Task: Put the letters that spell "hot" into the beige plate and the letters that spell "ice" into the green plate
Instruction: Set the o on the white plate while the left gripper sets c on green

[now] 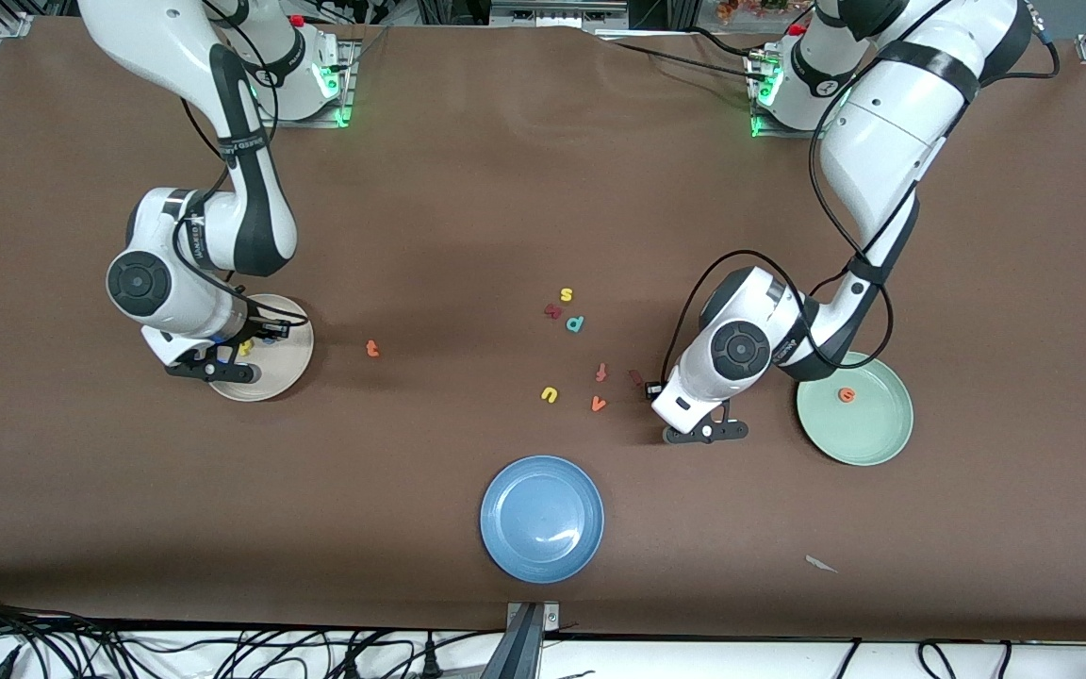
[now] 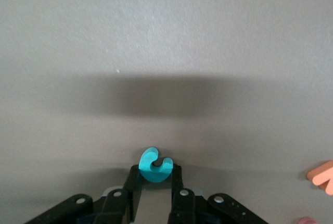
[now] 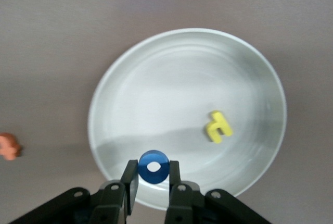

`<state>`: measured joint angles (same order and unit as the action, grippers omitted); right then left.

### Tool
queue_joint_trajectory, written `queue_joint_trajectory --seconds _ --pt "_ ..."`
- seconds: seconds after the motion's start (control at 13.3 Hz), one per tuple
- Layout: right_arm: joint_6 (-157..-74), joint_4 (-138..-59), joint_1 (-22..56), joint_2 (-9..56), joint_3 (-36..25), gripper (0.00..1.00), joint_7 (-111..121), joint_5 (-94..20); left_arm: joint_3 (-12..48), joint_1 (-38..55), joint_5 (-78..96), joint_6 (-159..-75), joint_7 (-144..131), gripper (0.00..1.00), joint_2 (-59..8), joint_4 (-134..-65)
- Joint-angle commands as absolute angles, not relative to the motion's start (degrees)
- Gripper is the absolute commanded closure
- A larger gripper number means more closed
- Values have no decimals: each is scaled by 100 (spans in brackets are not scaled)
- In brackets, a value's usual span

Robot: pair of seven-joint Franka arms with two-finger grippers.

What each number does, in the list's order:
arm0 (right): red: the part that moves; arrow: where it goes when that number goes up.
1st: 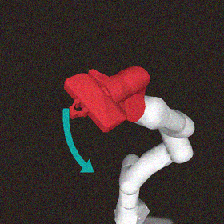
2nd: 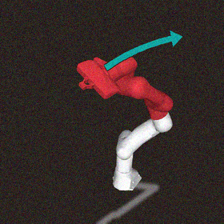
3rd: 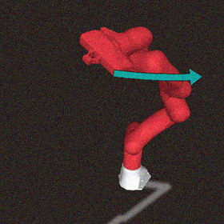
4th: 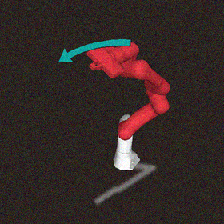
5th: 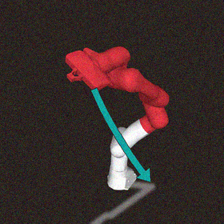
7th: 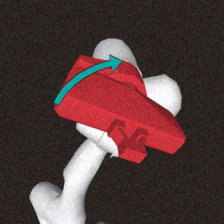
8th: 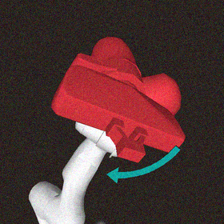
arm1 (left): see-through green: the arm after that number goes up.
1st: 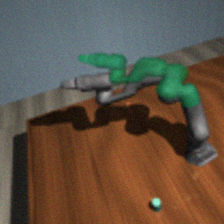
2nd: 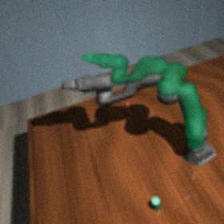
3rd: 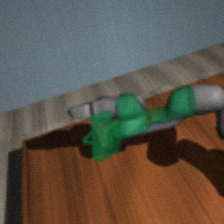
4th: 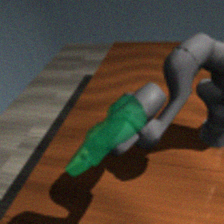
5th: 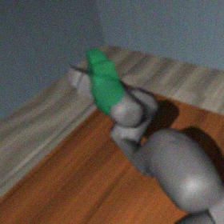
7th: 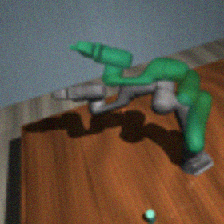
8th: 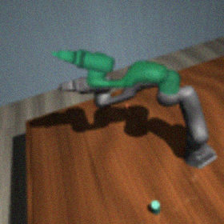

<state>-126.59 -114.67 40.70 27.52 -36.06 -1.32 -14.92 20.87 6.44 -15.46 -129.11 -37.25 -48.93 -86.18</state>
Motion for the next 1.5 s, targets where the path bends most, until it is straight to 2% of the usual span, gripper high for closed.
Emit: queue_joint_trajectory --seconds 0.0,0.08,0.15,0.3,0.38,0.75,1.13,1.35,1.43 --pt "-12630 -11461 3903 2900 -3639 79 149 -1547 2030 598 -1635 -12727 -3525 78 -4764 -8552" --pt "-12630 -11470 3902 2944 -3639 78 149 -1547 2030 554 -1635 -12692 -3490 79 -4729 -8560" --pt "-12630 -11478 3902 2962 -3639 65 149 -1556 2030 510 -1635 -12500 -3324 79 -4642 -8561" --pt "-12621 -11479 3902 2936 -3639 7 97 -1573 2039 291 -1635 -11956 -2772 79 -4413 -8621" --pt "-12612 -11461 3920 2892 -3630 1 71 -1573 2039 168 -1626 -11770 -2473 79 -4282 -8666" --pt "-12647 -11295 4148 2514 -3095 2 -97 -1565 2039 -552 -1635 -11549 -996 80 -3815 -9113" --pt "-13402 -11276 4149 2654 -2348 2 -114 -1573 2039 -1098 -2099 -11741 -195 80 -3727 -9430" --pt "-13640 -11312 4157 2908 -2189 5 -97 -1564 2039 -1405 -2451 -12154 323 79 -3779 -9553" --pt "-13745 -11312 4157 2961 -2136 6 -97 -1564 2039 -1511 -2652 -12277 517 76 -3797 -9554"
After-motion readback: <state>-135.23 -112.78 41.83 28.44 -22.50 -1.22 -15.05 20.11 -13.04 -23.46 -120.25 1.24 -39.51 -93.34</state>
